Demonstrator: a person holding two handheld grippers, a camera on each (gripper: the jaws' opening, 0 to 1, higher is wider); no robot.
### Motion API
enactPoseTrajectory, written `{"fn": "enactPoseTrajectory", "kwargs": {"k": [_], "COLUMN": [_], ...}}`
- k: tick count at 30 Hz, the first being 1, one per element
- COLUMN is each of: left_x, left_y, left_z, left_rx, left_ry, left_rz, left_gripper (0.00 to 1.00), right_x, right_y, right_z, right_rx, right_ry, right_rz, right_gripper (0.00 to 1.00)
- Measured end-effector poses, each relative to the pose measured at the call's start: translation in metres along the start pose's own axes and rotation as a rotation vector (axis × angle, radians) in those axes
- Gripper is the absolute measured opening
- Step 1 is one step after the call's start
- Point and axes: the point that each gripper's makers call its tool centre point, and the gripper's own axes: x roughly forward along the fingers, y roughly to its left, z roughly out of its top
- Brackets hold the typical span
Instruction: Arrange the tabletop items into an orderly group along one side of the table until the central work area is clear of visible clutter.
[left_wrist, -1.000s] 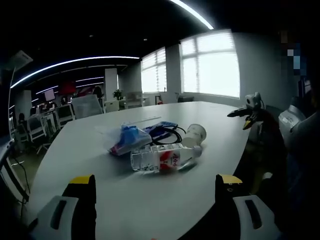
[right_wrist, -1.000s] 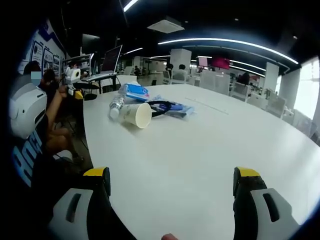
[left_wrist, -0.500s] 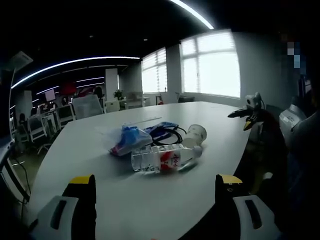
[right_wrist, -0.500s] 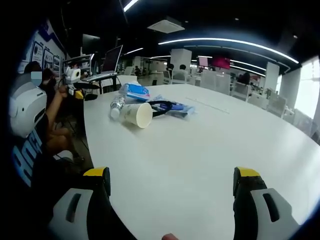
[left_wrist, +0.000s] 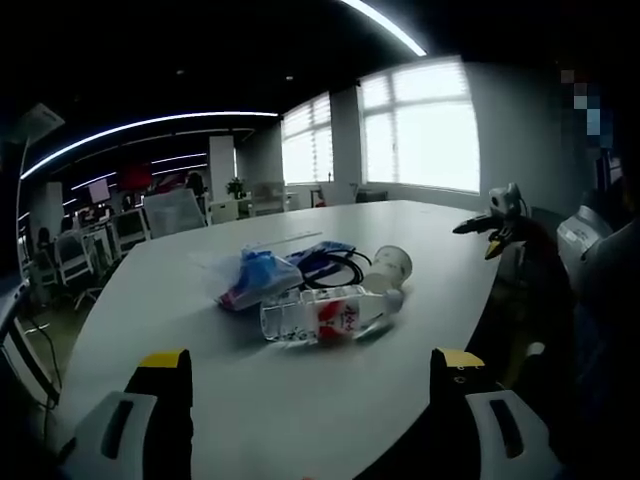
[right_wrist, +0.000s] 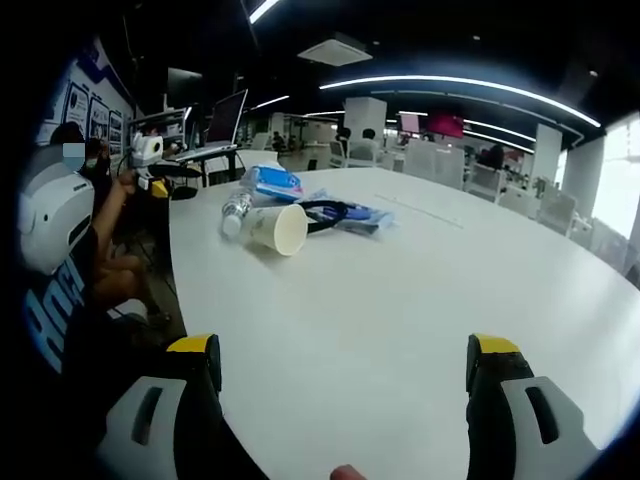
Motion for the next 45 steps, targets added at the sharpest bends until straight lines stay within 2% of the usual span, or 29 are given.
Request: {"fn": "enactPoseTrajectory", "kwargs": {"k": [22, 36, 41, 45], "left_x": [0.003, 0.007, 0.009, 0.012], "left_y": [0.006, 0.005, 0.006, 0.003], "left_z": [0.003, 0.013, 0.016, 0.024], "left_rx": [0.009, 0.023, 0.012, 0.013], "left_ry": [-0.002, -0.023, -0.020, -0.028], "left_rz": [-0.008, -0.012, 0.000, 0.009], "left_gripper": [0.99, 0.98, 0.96, 0.96], "right_x": [-0.005, 0.007, 0.013, 0.024], "right_y": [-0.004, 0.001, 0.003, 0.007], "right_z": [0.002, 0.020, 0.030, 0.045], "right_rx": [0.007, -0.034, -0.048, -0.075], "right_ry": [-0.009, -0.019, -0.032, -0.044], "right_rz": [-0.020, 0.002, 0.015, 0.043], "right_gripper": [1.00, 1.00, 1.00, 0.99]}}
